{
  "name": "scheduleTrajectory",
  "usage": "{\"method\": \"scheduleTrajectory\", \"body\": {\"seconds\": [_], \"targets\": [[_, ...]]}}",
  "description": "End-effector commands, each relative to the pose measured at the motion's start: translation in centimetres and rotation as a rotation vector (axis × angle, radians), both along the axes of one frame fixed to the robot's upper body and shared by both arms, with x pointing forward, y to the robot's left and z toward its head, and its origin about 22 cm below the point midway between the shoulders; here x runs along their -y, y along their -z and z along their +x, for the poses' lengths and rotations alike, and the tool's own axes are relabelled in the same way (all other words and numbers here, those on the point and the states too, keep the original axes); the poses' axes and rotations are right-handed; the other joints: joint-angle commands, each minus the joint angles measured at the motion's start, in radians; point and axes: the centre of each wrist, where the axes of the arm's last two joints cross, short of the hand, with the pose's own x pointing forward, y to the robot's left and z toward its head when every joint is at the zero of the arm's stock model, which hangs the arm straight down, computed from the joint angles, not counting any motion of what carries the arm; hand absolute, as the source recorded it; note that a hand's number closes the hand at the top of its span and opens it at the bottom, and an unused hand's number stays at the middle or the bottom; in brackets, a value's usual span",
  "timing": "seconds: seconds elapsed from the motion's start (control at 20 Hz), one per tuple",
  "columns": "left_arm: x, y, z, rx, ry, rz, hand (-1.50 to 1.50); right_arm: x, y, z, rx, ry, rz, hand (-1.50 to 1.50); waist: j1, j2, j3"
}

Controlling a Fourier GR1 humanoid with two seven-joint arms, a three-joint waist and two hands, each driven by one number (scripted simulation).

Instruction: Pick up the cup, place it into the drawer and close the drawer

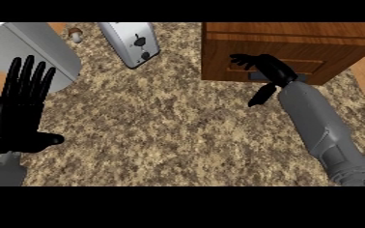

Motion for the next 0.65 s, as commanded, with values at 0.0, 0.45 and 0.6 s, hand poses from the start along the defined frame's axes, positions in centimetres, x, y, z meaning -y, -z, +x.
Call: {"method": "scheduleTrajectory", "body": {"seconds": [0.0,0.45,0.6], "targets": [[-0.2,0.1,0.3,0.015,0.018,0.008,-1.5,2.6,-0.7,0.6,-0.04,0.097,-0.05,-1.5,0.016,0.03,0.008],[0.8,1.0,0.8,0.013,0.049,0.023,-1.5,3.8,-2.8,1.5,-0.014,0.119,-0.013,-1.5,0.041,0.045,0.009],[1.1,0.3,1.1,0.014,0.035,0.016,-1.5,3.3,-2.9,1.7,-0.031,0.133,-0.012,-1.5,0.039,0.038,0.009]]}}
